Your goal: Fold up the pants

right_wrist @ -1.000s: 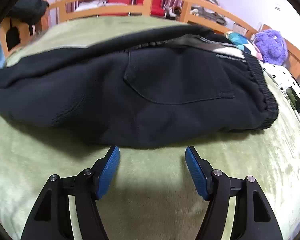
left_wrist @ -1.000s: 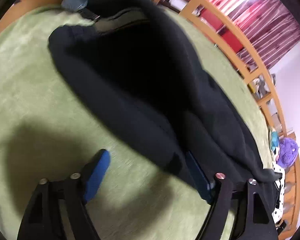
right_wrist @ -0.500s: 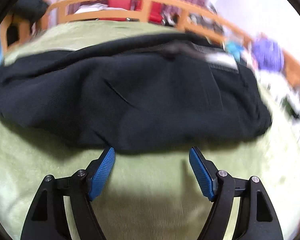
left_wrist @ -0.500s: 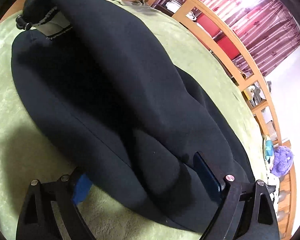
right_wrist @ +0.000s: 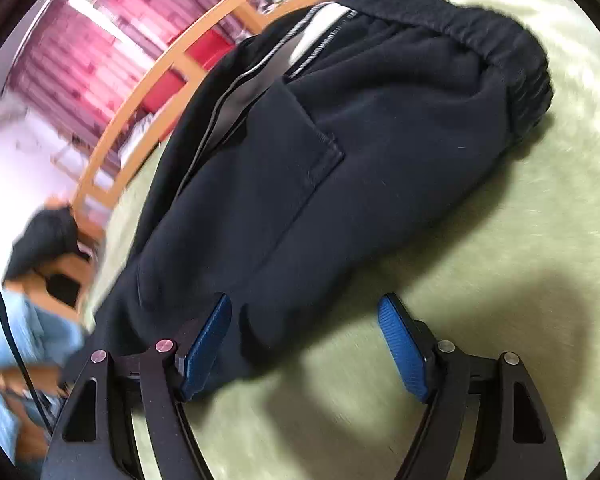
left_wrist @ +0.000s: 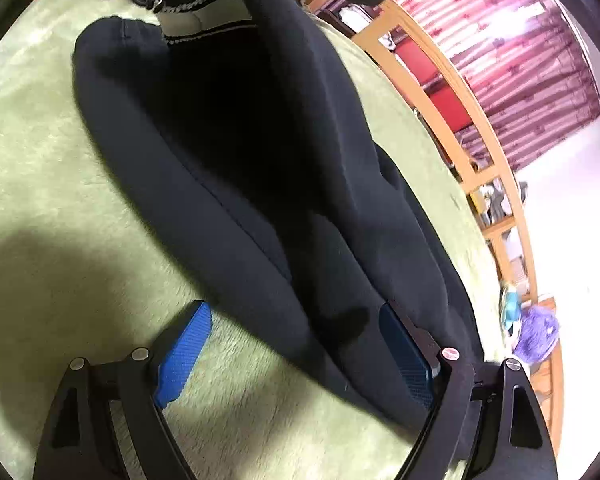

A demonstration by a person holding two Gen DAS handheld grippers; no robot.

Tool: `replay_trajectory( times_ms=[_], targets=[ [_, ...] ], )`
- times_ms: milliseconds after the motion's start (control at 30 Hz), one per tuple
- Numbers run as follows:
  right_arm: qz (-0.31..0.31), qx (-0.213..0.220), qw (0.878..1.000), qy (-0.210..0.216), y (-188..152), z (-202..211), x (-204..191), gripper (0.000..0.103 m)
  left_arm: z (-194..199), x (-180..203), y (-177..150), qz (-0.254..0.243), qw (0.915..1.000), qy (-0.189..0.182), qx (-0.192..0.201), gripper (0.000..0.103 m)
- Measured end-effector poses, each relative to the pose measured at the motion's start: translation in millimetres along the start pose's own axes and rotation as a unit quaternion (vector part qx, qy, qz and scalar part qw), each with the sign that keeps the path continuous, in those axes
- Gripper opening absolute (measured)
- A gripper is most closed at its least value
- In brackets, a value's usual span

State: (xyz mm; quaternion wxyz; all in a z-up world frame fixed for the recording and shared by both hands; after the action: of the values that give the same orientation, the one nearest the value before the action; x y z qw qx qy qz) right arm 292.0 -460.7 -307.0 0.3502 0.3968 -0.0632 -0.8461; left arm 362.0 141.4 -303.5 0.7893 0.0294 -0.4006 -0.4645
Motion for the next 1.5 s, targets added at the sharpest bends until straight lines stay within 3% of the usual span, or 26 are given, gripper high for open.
replay_trajectory(
  times_ms=[200,267,300,333,367,400,467,600,733,833,1067,1233,1333,1400,1467,1500],
  targets=[
    [0.012,0.011,1.000,-0.007,10.6,-31.7,-21.4,0.077,-22.7,16.8,16.0,0.007,0.9999,-0.007,0.013,0.086],
    [0.011,0.012,1.000,-0.005,16.4,-40.3,-26.6,0.067,-24.1,15.4,15.1,0.009,0.9998,0.001,0.019,0.086],
    [0.007,0.018,1.000,-0.009,20.6,-44.5,-27.1,0.061,-27.0,17.5,17.1,0.008,0.9997,0.003,0.025,0.080],
    [0.004,0.022,1.000,-0.019,24.6,-48.8,-26.5,0.045,-28.5,17.1,17.5,0.004,0.9995,0.012,0.028,0.071],
    [0.002,0.023,0.999,-0.026,26.0,-48.5,-23.6,0.025,-29.5,12.8,19.6,0.003,0.9990,0.028,0.035,0.048],
    [0.001,0.020,1.000,-0.022,27.9,-51.8,-22.7,0.019,-29.7,10.3,20.4,0.006,0.9990,0.025,0.036,0.023],
    [-0.019,0.022,1.000,0.009,29.1,-50.8,-20.8,0.013,-24.8,9.8,21.6,0.013,0.9994,-0.011,0.030,0.016],
    [0.031,0.075,0.997,-0.020,29.1,-25.0,-37.7,0.012,8.1,20.2,21.5,-0.009,0.9986,-0.012,0.050,0.015],
    [0.029,0.078,0.996,-0.004,23.6,4.7,-48.6,0.011,43.1,19.1,10.5,0.001,0.9987,-0.020,0.047,0.015],
    [0.033,0.078,0.996,-0.006,10.6,30.5,-43.8,0.011,76.5,5.2,-15.9,0.002,0.9993,-0.016,0.035,0.015],
    [0.043,0.058,0.997,-0.029,-36.5,116.8,8.9,0.011,144.2,-28.1,-99.0,-0.007,1.0000,-0.004,0.005,0.015],
    [0.060,0.049,0.996,-0.050,-56.4,156.6,43.0,0.011,158.4,-35.5,-132.9,-0.015,0.9999,-0.007,-0.001,0.016],
    [0.047,0.013,0.998,-0.040,-62.2,148.8,56.3,0.015,147.5,-41.1,-134.2,-0.020,0.9995,0.004,-0.024,0.024],
    [0.063,0.003,0.996,-0.065,-71.7,149.0,61.3,0.025,147.1,-49.2,-137.2,-0.018,0.9982,0.010,-0.057,0.034],
    [0.076,0.002,0.993,-0.089,-76.1,150.0,59.9,0.031,161.2,-56.7,-141.2,-0.022,0.9979,0.006,-0.060,0.038],
    [0.082,0.004,0.992,-0.095,-78.5,152.5,57.1,0.031,173.3,-59.4,-143.1,-0.035,0.9978,0.012,-0.055,0.046]
  ],
)
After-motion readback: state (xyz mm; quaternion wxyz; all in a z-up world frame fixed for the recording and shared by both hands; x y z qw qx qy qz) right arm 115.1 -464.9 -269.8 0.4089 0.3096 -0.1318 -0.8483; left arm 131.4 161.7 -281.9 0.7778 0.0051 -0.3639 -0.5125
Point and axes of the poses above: each gripper's, at about its wrist camera, not at the fingertips, and z roughly against the way its jaws point, x to its right, y to its top, the point moved 9 cm from there along -z, roughly the way its jaws point, and after that the axes turned 5 degrees about -z, right-handed, at the moved point
